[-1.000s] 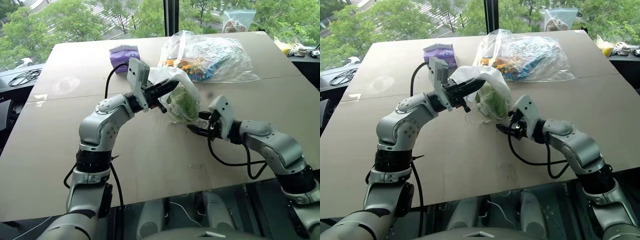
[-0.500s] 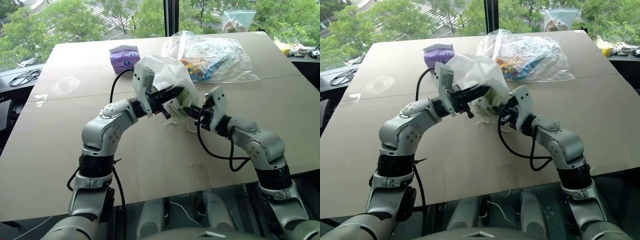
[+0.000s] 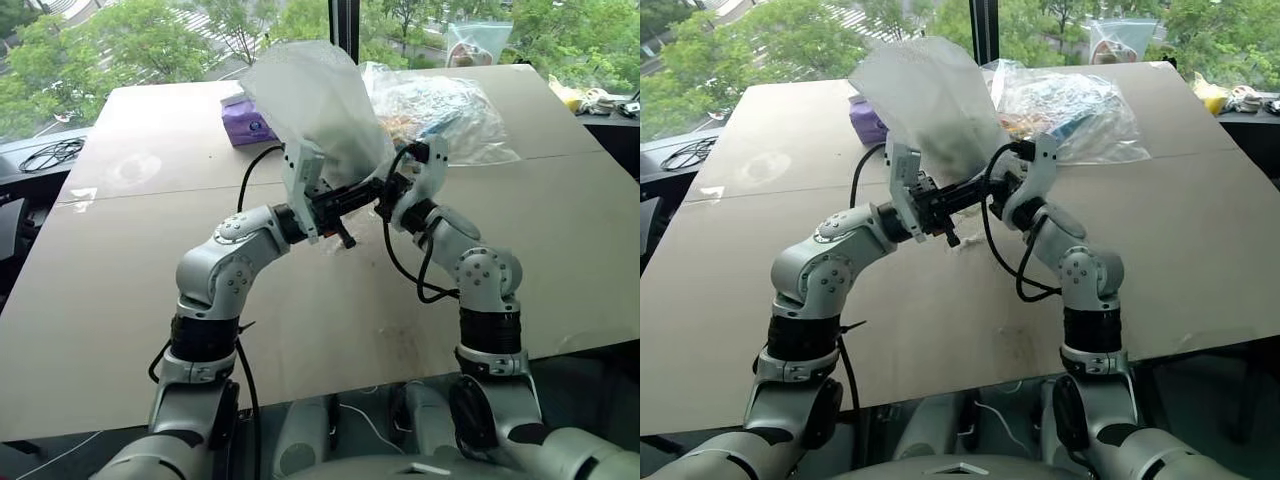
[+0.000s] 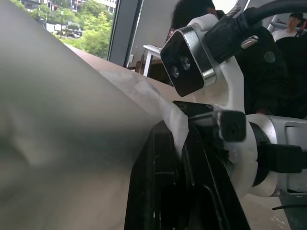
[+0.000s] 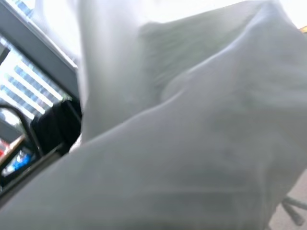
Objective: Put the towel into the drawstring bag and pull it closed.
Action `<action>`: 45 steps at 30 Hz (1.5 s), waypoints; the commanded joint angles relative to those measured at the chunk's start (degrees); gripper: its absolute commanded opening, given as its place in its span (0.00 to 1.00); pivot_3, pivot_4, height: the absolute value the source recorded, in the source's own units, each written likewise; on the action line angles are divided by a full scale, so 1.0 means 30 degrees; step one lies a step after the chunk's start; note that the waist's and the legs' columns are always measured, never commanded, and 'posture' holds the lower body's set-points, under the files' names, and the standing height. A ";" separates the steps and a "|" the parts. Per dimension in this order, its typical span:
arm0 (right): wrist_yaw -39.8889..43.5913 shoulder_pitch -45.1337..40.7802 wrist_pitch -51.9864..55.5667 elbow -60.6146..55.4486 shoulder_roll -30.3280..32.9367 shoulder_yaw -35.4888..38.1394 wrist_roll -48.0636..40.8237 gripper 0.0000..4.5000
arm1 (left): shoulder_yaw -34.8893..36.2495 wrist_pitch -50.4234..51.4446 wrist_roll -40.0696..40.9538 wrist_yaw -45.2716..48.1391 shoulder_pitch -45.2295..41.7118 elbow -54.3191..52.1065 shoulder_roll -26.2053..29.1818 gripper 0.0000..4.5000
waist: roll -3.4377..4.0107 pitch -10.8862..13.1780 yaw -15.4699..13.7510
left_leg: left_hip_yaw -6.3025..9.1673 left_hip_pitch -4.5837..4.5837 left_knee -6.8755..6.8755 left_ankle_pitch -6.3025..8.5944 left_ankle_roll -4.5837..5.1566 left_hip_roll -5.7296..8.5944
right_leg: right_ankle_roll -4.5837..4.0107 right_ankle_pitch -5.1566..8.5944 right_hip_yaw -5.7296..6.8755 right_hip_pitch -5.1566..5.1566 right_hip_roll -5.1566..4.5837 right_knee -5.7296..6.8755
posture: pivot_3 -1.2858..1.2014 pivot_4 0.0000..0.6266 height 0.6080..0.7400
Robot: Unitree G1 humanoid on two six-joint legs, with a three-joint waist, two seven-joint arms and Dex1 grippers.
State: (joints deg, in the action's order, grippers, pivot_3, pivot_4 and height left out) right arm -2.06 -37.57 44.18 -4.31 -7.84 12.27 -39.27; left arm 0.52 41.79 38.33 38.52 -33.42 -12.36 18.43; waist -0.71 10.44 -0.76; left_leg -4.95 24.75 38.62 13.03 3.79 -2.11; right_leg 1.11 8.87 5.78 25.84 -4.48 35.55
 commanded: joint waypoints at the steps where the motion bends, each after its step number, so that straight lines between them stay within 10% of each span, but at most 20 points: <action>1: -0.1117 -0.1186 -0.1136 -0.0596 -0.2315 0.0649 -0.1516 0.02 | 0.0449 -0.0117 0.0526 0.0073 -0.0313 -0.0455 -0.0020 0.00 | 0.0001 0.0001 0.0106 | -0.0011 -0.0001 0.0000 0.0000 0.0001 0.0001 | 0.0000 0.0000 -0.0012 0.0002 0.0000 -0.0001 | 0.52 0.24 1.00; 10: 0.0828 0.1056 0.1058 -0.3440 0.1224 -0.3307 -0.1422 0.02 | 0.0889 -0.0786 -0.0007 0.0124 -0.0628 0.0719 0.0114 0.00 | 0.0002 0.0000 0.0550 | 0.0027 -0.0021 -0.0019 0.0000 0.0000 -0.0043 | -0.0001 0.0001 -0.0031 0.0042 0.0089 0.0064 | 0.52 0.24 1.00; 17: 0.3246 0.1952 0.1238 -0.4407 0.5553 -0.4322 0.0315 0.66 | 0.1547 -0.1515 -0.0259 -0.0110 -0.1186 0.1995 0.0203 0.00 | 0.0000 0.0000 0.0459 | 0.0003 0.0004 0.0018 -0.0006 -0.0007 -0.0005 | -0.0052 0.0032 -0.0131 0.0036 0.0081 0.0044 | 0.52 0.24 1.00; 31: 1.0526 0.4531 -0.1623 -0.5166 1.2913 -0.5598 0.3339 0.66 | 0.1829 -0.1823 -0.0501 -0.0126 -0.1216 0.2490 0.0571 0.00 | -0.0011 0.0001 0.0447 | 0.0016 -0.0007 0.0000 -0.0004 -0.0007 -0.0024 | -0.0065 0.0042 -0.0134 0.0040 0.0125 0.0029 | 0.52 0.24 1.00; 45: 1.1046 0.3106 -0.3173 -0.3092 0.9725 -0.7655 0.5395 0.66 | 0.1762 -0.1582 -0.0347 0.0104 -0.0843 0.2159 0.0798 0.00 | -0.0016 0.0000 0.0329 | -0.0006 0.0003 0.0010 -0.0006 -0.0008 -0.0014 | -0.0041 0.0027 -0.0157 0.0041 0.0111 0.0023 | 0.52 0.24 1.00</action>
State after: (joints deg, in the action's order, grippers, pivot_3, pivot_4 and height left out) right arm 30.06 -27.47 36.45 -13.85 21.20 -10.06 -24.48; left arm 4.83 37.27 36.25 38.13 -35.79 -3.61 20.19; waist -0.76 10.44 0.23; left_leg -4.99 24.76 38.65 13.02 3.76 -2.15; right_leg 0.98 8.97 5.30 25.96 -4.14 35.62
